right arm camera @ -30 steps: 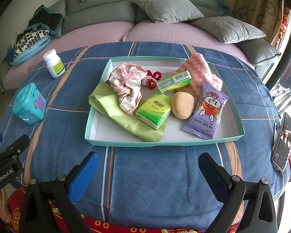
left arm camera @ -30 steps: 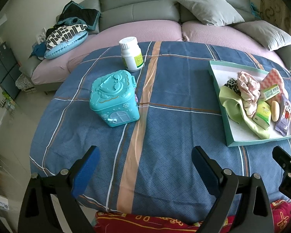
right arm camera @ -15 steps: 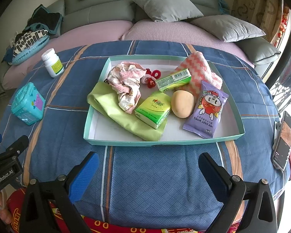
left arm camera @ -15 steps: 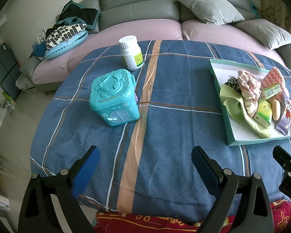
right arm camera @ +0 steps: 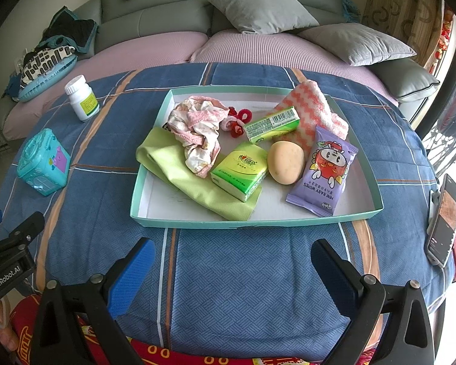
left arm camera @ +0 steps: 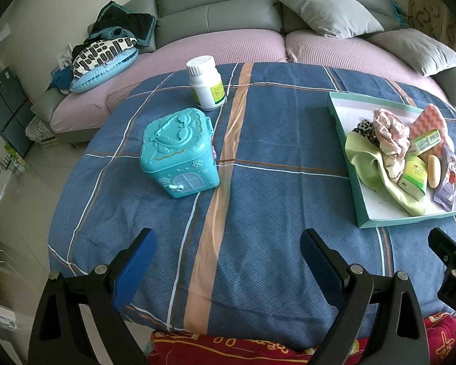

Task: Organize soft objects

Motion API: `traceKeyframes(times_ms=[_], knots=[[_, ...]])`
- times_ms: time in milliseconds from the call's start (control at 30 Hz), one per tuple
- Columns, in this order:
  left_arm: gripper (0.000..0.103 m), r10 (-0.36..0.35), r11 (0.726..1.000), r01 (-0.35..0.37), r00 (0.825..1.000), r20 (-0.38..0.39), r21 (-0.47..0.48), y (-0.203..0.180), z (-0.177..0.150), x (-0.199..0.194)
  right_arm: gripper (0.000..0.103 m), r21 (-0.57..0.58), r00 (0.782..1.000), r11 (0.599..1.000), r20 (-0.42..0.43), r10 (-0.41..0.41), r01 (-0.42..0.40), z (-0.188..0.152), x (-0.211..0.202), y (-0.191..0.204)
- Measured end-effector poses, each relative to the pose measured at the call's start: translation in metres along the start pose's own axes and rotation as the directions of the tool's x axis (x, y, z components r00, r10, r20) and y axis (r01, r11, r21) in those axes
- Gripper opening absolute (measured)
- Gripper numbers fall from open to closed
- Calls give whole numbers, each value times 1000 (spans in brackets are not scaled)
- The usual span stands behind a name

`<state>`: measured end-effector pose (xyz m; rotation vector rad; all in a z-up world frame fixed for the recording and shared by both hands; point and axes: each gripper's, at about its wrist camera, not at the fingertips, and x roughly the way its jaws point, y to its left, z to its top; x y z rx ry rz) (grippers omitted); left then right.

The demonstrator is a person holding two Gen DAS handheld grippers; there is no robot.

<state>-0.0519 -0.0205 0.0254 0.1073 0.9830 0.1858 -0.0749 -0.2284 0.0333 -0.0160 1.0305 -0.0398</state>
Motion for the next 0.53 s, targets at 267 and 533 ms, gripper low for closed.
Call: traceKeyframes(times_ms=[267, 533], knots=[[95, 1, 1000, -1, 1000, 1, 0, 0, -1, 0, 103, 1, 1000, 1000, -2, -1, 1, 0, 1, 0], [95, 2, 1000, -2, 1000, 3, 1, 1, -1, -1, 103, 4, 1000, 1000, -3, 1, -1, -1, 1, -1]])
